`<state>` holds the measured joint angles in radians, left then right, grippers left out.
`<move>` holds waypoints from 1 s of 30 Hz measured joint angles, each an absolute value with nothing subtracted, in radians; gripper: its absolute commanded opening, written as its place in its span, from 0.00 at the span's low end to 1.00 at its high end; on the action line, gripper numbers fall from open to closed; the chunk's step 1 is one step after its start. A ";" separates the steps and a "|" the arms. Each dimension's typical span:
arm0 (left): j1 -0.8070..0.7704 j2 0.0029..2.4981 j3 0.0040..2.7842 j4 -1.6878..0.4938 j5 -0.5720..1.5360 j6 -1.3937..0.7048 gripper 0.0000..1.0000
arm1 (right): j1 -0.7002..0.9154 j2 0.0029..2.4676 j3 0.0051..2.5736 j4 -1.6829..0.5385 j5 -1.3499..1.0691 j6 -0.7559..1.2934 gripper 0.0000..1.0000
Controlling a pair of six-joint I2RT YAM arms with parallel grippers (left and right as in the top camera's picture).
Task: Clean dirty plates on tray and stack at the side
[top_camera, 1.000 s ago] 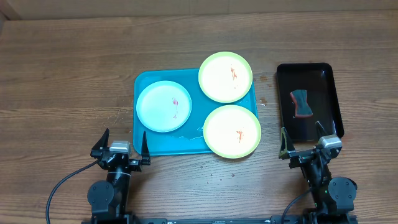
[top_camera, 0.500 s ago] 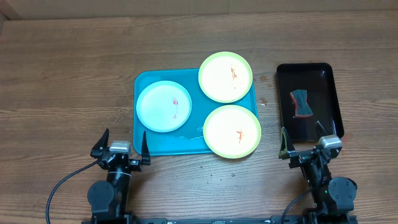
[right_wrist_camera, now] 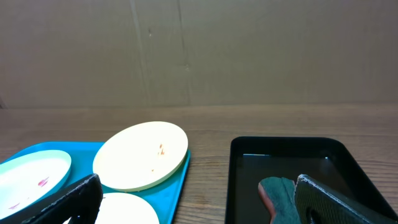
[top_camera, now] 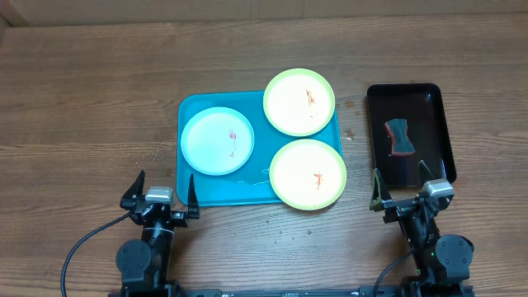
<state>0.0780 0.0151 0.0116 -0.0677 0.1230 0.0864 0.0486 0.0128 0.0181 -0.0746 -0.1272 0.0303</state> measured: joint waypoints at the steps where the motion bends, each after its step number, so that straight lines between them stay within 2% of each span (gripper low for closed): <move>1: 0.078 0.015 0.012 -0.067 0.123 0.086 1.00 | 0.049 0.013 0.018 -0.075 -0.127 0.031 1.00; 24: 0.078 0.015 0.012 -0.067 0.123 0.086 0.99 | 0.049 0.013 0.018 -0.072 -0.131 0.031 1.00; 30: 0.078 0.015 0.012 -0.067 0.124 0.028 1.00 | 0.049 0.013 0.018 -0.073 -0.141 0.031 1.00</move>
